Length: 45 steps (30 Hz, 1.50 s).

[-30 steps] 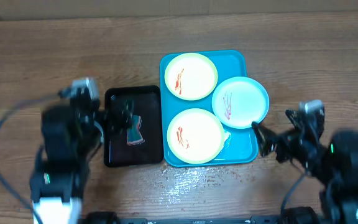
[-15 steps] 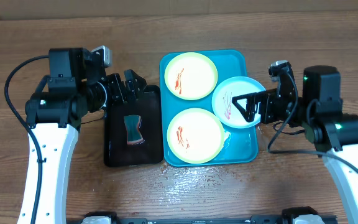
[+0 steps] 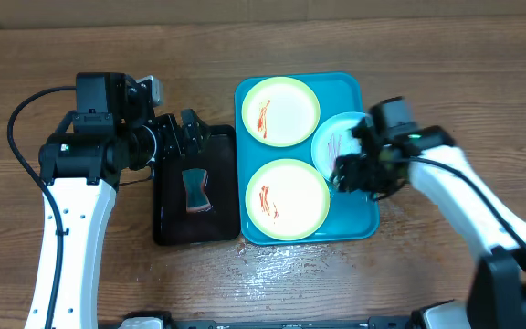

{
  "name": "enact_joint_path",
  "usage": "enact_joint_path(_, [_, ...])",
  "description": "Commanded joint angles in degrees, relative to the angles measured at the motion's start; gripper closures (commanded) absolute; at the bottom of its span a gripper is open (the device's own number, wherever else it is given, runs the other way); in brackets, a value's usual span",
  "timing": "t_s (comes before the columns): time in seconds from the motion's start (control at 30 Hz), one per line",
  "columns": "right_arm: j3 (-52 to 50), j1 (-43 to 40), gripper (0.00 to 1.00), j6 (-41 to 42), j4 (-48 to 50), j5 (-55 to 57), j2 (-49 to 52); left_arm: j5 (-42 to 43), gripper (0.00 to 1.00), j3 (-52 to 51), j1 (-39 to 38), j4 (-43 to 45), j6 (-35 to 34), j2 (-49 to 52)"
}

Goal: Clean dirty plates on tray and stack at the side

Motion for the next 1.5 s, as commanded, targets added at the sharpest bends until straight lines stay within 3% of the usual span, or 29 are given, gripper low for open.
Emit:
enact_joint_path(0.0, [1.01,5.70,0.37,2.12,1.31,2.45,4.42,-1.27,0.00,1.27,0.22,-0.09,1.46,0.39])
enact_joint_path(0.17, [0.74,8.98,0.52,13.20,4.61,12.20,10.64,-1.33,0.00,1.27,0.20,-0.39,3.87,0.39])
enact_joint_path(0.23, [0.13,8.98,0.67,13.66,6.99,10.97,12.02,-2.54,0.00,1.07,0.11,-0.63,4.09,0.44])
enact_joint_path(0.37, [-0.55,8.98,0.96,13.68,9.55,9.81,12.37,-6.84,0.09,0.09,-1.38,-2.05,4.00,0.66])
enact_joint_path(0.47, [-0.55,8.98,0.96,13.73,11.30,9.84,12.37,-9.27,0.17,-0.83,-3.63,-2.75,3.74,1.46])
enact_joint_path(0.63, [-0.55,8.92,0.96,18.18,13.35,11.52,12.37,-16.24,0.21,-2.56,-8.70,-2.51,0.26,6.29])
enact_joint_path(0.73, [-0.55,8.92,0.96,18.18,13.68,12.85,12.37,-20.20,0.25,-3.61,-10.38,-2.43,-4.55,11.15])
enact_joint_path(0.87, [-0.55,8.92,0.96,17.99,13.14,12.98,12.37,-19.80,0.35,-4.00,-10.10,-1.60,-9.79,19.12])
enact_joint_path(1.07, [-0.55,8.94,0.96,17.53,12.61,14.58,12.37,-18.45,0.45,-4.00,-8.33,-0.98,-11.69,29.73])
enact_joint_path(1.27, [-0.55,8.87,0.96,17.55,11.87,15.82,12.37,-17.57,0.65,-4.00,-7.56,1.46,-11.72,36.68])
enact_joint_path(1.37, [-0.55,8.87,0.96,17.55,11.82,15.85,12.37,-17.42,0.80,-4.00,-7.67,1.77,-11.15,38.07])
enact_joint_path(1.43, [-0.55,8.87,0.96,17.55,11.65,15.82,12.37,-17.22,0.96,-3.96,-7.67,1.90,-9.77,38.32])
enact_joint_path(1.47, [-0.55,8.87,0.96,17.55,11.61,15.82,12.37,-17.16,0.96,-3.85,-7.67,1.84,-8.94,38.27])
